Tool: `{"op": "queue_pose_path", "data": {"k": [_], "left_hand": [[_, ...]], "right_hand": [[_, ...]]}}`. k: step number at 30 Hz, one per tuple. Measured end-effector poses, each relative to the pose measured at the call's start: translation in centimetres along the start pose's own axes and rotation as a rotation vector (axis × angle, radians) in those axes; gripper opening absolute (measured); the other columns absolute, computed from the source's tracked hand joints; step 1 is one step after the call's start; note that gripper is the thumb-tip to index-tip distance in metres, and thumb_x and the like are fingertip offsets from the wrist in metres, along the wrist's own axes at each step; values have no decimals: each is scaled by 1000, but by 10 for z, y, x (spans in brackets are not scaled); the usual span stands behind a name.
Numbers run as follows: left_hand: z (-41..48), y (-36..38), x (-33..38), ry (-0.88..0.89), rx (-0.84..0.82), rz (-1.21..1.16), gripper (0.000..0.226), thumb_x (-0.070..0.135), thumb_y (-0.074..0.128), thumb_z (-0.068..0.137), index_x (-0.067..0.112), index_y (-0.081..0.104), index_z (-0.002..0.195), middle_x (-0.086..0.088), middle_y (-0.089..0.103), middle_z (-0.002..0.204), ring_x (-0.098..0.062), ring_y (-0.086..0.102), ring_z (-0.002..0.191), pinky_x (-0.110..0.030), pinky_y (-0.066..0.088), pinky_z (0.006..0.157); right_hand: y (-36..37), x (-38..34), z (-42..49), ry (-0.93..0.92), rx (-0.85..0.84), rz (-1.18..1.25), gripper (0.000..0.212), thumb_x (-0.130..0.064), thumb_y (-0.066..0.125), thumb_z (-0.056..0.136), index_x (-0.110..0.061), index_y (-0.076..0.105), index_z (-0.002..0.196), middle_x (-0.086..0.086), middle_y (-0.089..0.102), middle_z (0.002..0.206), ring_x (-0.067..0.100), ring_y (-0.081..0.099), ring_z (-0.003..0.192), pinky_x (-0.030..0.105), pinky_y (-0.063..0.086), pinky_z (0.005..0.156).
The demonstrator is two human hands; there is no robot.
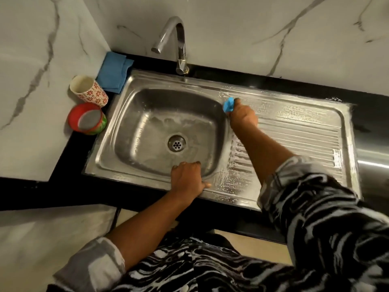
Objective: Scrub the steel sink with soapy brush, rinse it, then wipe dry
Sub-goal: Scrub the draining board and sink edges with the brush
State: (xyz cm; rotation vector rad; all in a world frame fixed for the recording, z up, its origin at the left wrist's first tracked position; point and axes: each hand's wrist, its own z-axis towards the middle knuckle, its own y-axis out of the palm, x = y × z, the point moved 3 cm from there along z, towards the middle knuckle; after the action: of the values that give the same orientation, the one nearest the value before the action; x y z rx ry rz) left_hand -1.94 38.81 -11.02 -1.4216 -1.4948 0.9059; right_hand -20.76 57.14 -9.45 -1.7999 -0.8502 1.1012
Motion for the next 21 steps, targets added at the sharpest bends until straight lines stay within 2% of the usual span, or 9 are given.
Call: {"op": "queue_pose_path", "data": {"k": [3, 6, 10, 13, 17, 21], "left_hand": [[-9, -6, -2, -31, 20, -5, 64, 67, 83, 76, 25, 63, 120, -3, 73, 113, -26, 65, 114, -40, 46, 92], [-11, -14, -15, -77, 40, -8, 63, 65, 86, 74, 26, 63, 118, -3, 73, 112, -27, 66, 113, -40, 47, 92], [-8, -29, -53, -191, 48, -15, 70, 66, 90, 65, 26, 65, 116, -3, 76, 111, -27, 68, 113, -40, 48, 93], [-2, -38, -85, -218, 20, -20, 76, 69, 91, 61, 25, 64, 117, -5, 75, 112, -29, 67, 115, -41, 47, 93], [4, -42, -134, -199, 46, -40, 78, 75, 86, 63, 24, 63, 117, -4, 75, 109, -30, 69, 111, -40, 53, 90], [9, -50, -176, -171, 74, -26, 89, 78, 80, 70, 23, 59, 137, -4, 73, 119, -29, 66, 116, -40, 53, 90]], "right_hand": [[0, -5, 5, -96, -61, -95, 37, -40, 44, 105, -27, 49, 139, 11, 69, 111, 31, 66, 90, 39, 47, 71], [5, 12, -39, -163, -61, -88, 37, -40, 46, 105, -29, 45, 140, 13, 70, 107, 29, 63, 78, 35, 41, 64], [26, 46, -119, -340, -133, -169, 40, -30, 51, 102, -30, 39, 140, 17, 71, 101, 40, 69, 88, 37, 43, 65], [32, 65, -163, -353, -207, -209, 39, -33, 52, 102, -36, 36, 138, 15, 72, 103, 37, 70, 86, 36, 43, 64], [28, 60, -183, -315, -310, -236, 44, -40, 56, 102, -31, 40, 142, 15, 72, 112, 37, 69, 97, 36, 43, 69], [59, 12, -212, -332, -403, -247, 51, -50, 58, 98, -33, 41, 143, 15, 71, 110, 36, 69, 100, 40, 51, 79]]}}
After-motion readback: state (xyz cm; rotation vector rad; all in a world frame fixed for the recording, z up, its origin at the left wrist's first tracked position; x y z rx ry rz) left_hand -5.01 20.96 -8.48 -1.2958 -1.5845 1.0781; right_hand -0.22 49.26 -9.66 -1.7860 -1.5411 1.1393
